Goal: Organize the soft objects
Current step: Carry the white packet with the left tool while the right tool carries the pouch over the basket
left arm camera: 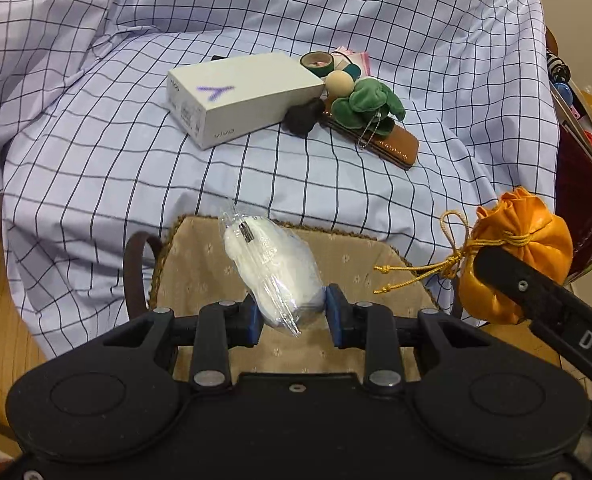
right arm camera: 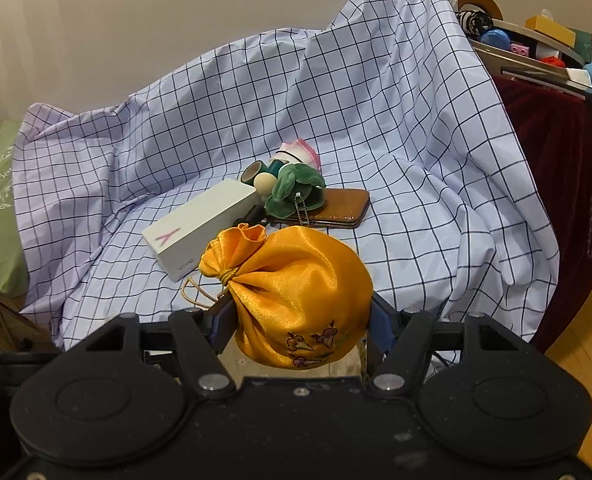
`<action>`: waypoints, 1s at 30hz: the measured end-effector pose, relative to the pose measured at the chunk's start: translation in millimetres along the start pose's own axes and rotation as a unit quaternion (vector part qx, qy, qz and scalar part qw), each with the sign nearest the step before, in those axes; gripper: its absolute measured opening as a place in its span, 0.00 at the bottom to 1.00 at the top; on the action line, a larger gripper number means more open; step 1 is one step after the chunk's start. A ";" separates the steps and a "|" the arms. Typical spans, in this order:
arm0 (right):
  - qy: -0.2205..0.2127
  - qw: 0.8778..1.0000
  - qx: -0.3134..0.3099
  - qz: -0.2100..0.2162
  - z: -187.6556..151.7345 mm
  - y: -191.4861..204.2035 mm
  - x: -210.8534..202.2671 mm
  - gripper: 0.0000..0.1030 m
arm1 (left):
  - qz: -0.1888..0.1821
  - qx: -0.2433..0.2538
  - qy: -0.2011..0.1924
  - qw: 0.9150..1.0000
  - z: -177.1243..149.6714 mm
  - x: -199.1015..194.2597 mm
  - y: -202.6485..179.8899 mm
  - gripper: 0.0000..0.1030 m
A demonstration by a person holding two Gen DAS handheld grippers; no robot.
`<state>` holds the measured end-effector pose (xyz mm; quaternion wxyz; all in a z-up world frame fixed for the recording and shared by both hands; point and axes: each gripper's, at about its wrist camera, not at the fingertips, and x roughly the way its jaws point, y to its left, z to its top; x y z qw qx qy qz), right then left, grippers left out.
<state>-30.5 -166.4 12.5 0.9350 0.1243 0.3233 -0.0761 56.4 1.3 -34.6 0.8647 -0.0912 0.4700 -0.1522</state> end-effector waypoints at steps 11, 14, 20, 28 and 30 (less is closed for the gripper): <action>0.015 1.000 -0.002 -0.016 -7.6 -1.4 -2.7 0.64 | 0.001 -0.041 0.024 0.999 -22.2 6.5 14.9 0.31; 0.029 0.999 -0.010 -0.021 -12.2 1.4 3.3 0.64 | 0.004 -0.044 0.023 0.999 -24.3 6.8 16.9 0.31; 0.056 0.998 -0.024 -0.031 -18.6 4.7 14.8 0.64 | 0.008 -0.035 0.019 0.999 -29.4 5.2 15.2 0.31; 0.084 0.996 -0.027 -0.034 -23.7 3.4 25.7 0.64 | 0.010 -0.034 0.017 0.999 -30.9 5.0 15.3 0.31; 0.087 0.995 -0.025 -0.033 -24.0 2.8 26.8 0.64 | 0.012 -0.033 0.016 0.999 -31.1 5.1 14.8 0.31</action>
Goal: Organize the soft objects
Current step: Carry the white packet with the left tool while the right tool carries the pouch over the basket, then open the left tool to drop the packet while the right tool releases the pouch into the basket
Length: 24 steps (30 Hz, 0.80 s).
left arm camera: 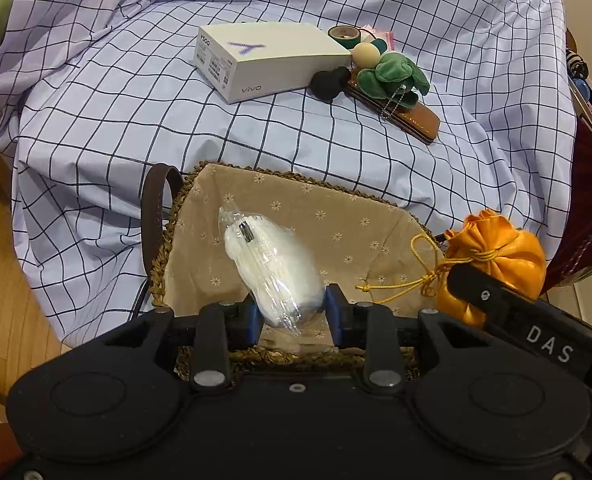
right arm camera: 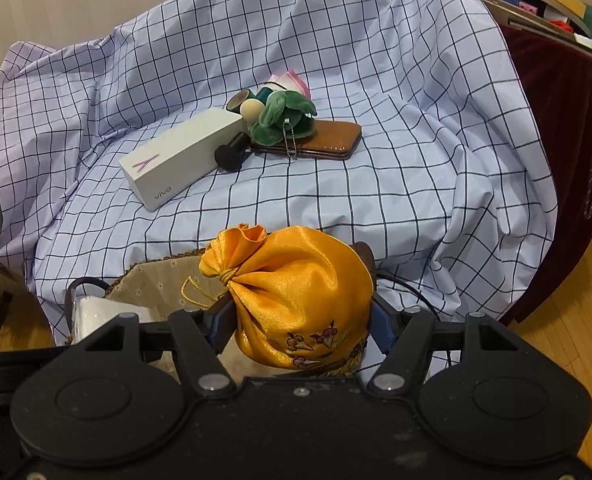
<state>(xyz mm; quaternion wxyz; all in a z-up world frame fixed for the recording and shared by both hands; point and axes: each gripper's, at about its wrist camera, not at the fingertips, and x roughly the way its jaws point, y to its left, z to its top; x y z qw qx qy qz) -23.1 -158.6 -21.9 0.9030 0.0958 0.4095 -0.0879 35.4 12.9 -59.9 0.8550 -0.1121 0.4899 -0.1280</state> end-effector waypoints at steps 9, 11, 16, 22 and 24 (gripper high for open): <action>0.006 1.000 -0.001 -0.001 -0.6 0.2 2.3 0.66 | -0.001 -0.002 -0.001 1.000 -0.7 -0.2 0.5 0.31; 0.007 1.000 -0.001 0.001 -0.5 -0.4 2.5 0.67 | -0.001 -0.003 -0.001 1.000 -0.9 -0.2 0.9 0.31; 0.007 1.000 0.000 0.001 -0.5 -0.3 2.6 0.68 | -0.001 -0.003 -0.001 1.000 -0.8 -0.5 0.7 0.31; 0.007 1.000 0.004 0.006 -1.1 -0.4 2.4 0.70 | -0.001 -0.004 -0.001 1.000 -1.0 -0.8 1.0 0.31; 0.008 1.000 0.007 0.014 -1.1 -1.0 2.0 0.71 | -0.002 -0.004 -0.002 1.000 -0.8 -0.8 1.2 0.31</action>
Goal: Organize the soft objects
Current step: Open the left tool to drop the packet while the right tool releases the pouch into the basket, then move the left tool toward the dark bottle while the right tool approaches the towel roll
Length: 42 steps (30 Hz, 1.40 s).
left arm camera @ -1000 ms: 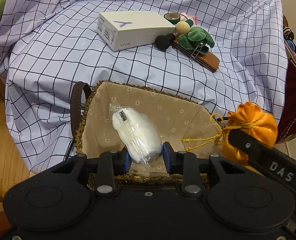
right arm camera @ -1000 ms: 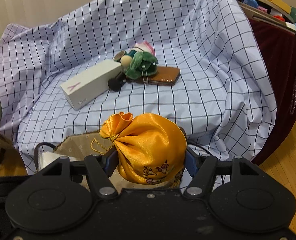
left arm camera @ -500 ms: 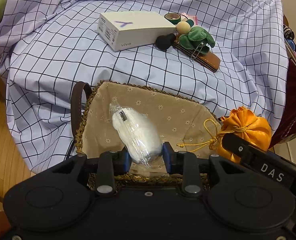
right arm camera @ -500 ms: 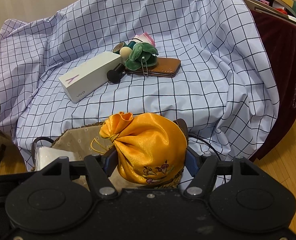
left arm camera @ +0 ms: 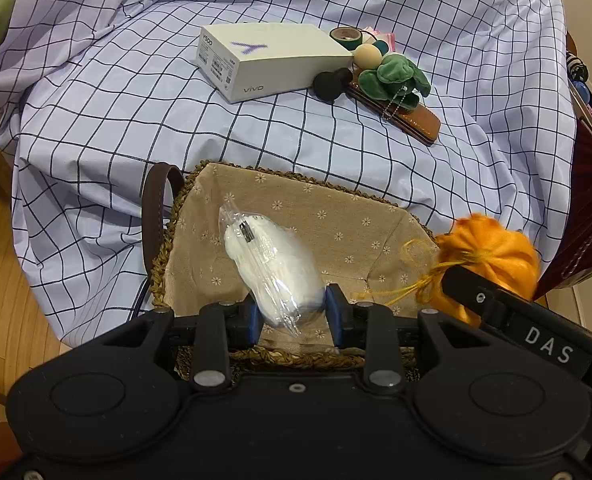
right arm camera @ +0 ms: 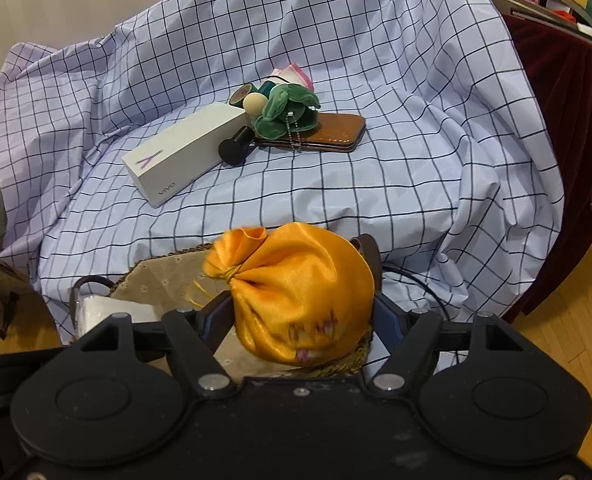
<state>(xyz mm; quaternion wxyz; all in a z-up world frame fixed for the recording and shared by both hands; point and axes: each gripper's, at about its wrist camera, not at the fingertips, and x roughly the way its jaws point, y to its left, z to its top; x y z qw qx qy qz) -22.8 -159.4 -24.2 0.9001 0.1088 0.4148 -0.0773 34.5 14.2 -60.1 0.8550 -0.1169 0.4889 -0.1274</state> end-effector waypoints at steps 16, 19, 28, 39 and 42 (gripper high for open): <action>-0.006 1.000 0.003 0.002 -0.1 -0.2 -2.6 0.71 | 0.012 0.017 -0.014 1.000 0.0 -4.8 -7.9 0.50; -0.006 1.000 0.005 0.001 -0.1 -0.7 -2.5 0.71 | 0.017 0.016 -0.016 1.000 -0.2 -5.6 -7.0 0.51; -0.006 1.000 0.010 -0.002 -0.5 -2.5 -2.5 0.71 | 0.023 0.017 -0.021 0.999 -0.8 -7.3 -7.7 0.52; -0.001 1.000 0.023 -0.010 2.0 -9.6 3.4 0.71 | 0.050 0.032 -0.041 0.997 1.2 -15.2 -13.0 0.60; 0.004 1.000 0.028 -0.012 4.8 -11.4 7.3 0.71 | 0.055 0.038 -0.040 0.997 4.4 -13.2 -15.3 0.61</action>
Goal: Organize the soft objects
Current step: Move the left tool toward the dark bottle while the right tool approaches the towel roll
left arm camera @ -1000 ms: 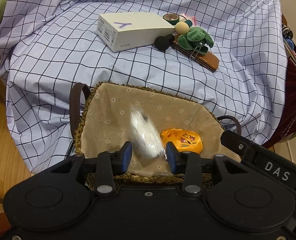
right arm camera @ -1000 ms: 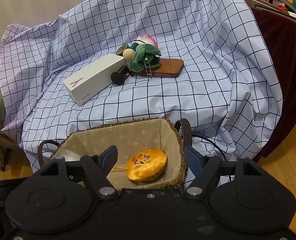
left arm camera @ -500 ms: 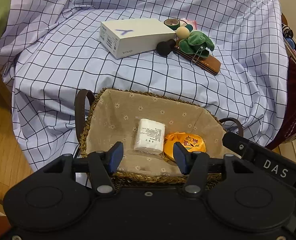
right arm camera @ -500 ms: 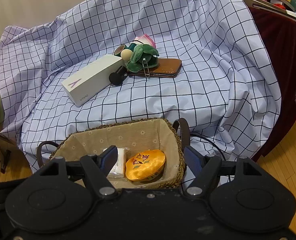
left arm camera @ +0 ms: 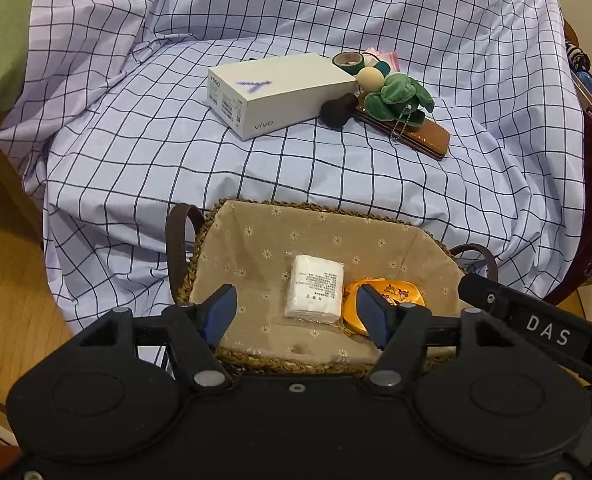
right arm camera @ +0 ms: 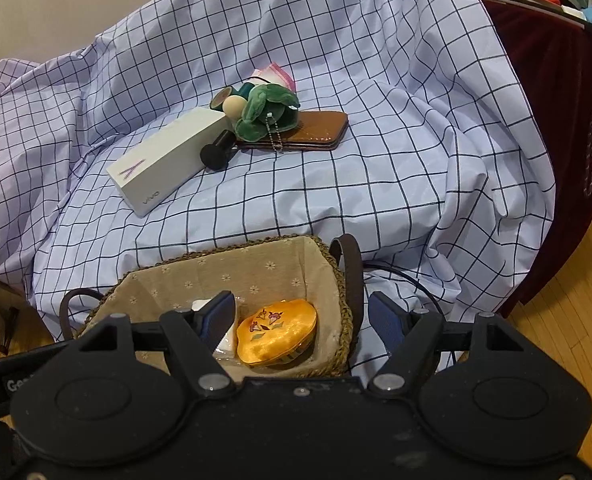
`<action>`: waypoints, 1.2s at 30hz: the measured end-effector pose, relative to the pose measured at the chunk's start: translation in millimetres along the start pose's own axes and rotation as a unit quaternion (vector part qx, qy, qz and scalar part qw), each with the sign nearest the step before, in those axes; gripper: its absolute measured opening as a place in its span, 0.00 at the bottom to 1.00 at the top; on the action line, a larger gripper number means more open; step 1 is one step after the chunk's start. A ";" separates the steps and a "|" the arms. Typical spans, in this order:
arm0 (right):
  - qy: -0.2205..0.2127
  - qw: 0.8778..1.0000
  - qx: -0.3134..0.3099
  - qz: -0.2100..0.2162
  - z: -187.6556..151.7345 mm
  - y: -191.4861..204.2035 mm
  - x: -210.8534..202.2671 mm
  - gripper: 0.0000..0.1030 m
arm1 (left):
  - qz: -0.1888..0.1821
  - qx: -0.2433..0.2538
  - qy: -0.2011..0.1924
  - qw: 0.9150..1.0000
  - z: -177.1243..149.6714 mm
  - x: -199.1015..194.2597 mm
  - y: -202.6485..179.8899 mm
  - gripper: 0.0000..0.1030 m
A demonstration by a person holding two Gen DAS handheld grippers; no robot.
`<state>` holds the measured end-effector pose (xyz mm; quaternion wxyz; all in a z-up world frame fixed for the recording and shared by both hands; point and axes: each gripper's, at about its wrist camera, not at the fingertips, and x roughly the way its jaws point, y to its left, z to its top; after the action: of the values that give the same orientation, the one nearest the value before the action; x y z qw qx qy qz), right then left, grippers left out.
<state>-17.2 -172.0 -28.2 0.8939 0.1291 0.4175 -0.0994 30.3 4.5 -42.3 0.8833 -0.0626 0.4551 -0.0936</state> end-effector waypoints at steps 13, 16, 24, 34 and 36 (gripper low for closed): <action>0.029 0.999 -0.010 -0.013 22.9 3.6 29.4 0.73 | -0.004 0.002 0.030 1.000 23.0 16.5 0.9 0.63; 0.035 0.999 -0.010 -0.016 32.5 4.7 39.1 0.73 | -0.003 0.002 0.036 0.999 33.3 24.2 2.6 0.64; 0.033 0.999 -0.019 -0.025 68.4 13.4 69.2 0.73 | 0.002 0.002 0.045 0.999 64.7 48.8 8.4 0.64; 0.001 0.999 -0.039 -0.027 128.7 29.3 99.4 0.73 | 0.001 0.013 0.039 0.999 109.6 72.1 11.0 0.64; -0.010 0.998 -0.048 -0.027 142.6 33.3 103.3 0.74 | 0.002 0.018 0.031 0.999 122.2 74.4 11.7 0.64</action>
<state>160.4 -192.4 -14.9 0.9003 0.0739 0.4158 -0.1050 173.5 2.5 -32.9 0.8700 -0.0426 0.4806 -0.1019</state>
